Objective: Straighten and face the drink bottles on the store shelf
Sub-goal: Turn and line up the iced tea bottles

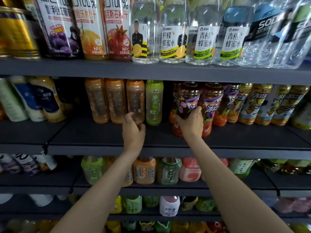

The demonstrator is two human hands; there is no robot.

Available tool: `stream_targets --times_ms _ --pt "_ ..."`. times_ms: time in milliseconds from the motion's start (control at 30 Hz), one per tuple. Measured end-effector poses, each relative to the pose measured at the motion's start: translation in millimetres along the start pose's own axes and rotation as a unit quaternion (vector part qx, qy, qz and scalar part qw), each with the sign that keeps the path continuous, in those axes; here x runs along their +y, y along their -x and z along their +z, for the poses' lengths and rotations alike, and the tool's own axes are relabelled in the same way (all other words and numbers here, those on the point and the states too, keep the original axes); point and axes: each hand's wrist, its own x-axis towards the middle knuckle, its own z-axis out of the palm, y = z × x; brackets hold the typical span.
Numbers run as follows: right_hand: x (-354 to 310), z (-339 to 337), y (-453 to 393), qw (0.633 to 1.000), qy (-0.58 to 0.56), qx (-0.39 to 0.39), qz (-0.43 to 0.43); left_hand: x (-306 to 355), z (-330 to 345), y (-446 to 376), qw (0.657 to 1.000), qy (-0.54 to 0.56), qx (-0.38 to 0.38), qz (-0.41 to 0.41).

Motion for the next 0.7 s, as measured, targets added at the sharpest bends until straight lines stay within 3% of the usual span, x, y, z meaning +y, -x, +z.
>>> stream_targets --times_ms 200,300,400,467,567,700 --pt "-8 -16 -5 0.999 -0.043 -0.017 0.022 21 -5 22 0.973 0.060 -0.224 0.005" --pt "2 -31 2 0.991 -0.107 -0.073 0.029 33 -7 22 0.923 0.143 -0.356 -0.024" --pt "10 -47 18 0.949 -0.268 -0.159 0.052 41 -15 21 0.869 0.170 -0.464 -0.026" --pt "8 -57 29 0.916 -0.345 -0.197 0.059 46 -26 21 0.852 0.184 -0.488 -0.047" --pt "2 -65 40 0.888 -0.398 -0.223 0.066 51 -38 23 0.866 0.183 -0.463 -0.048" --pt "-5 -68 48 0.908 -0.332 -0.235 0.100 59 -57 27 0.892 0.146 -0.427 -0.037"
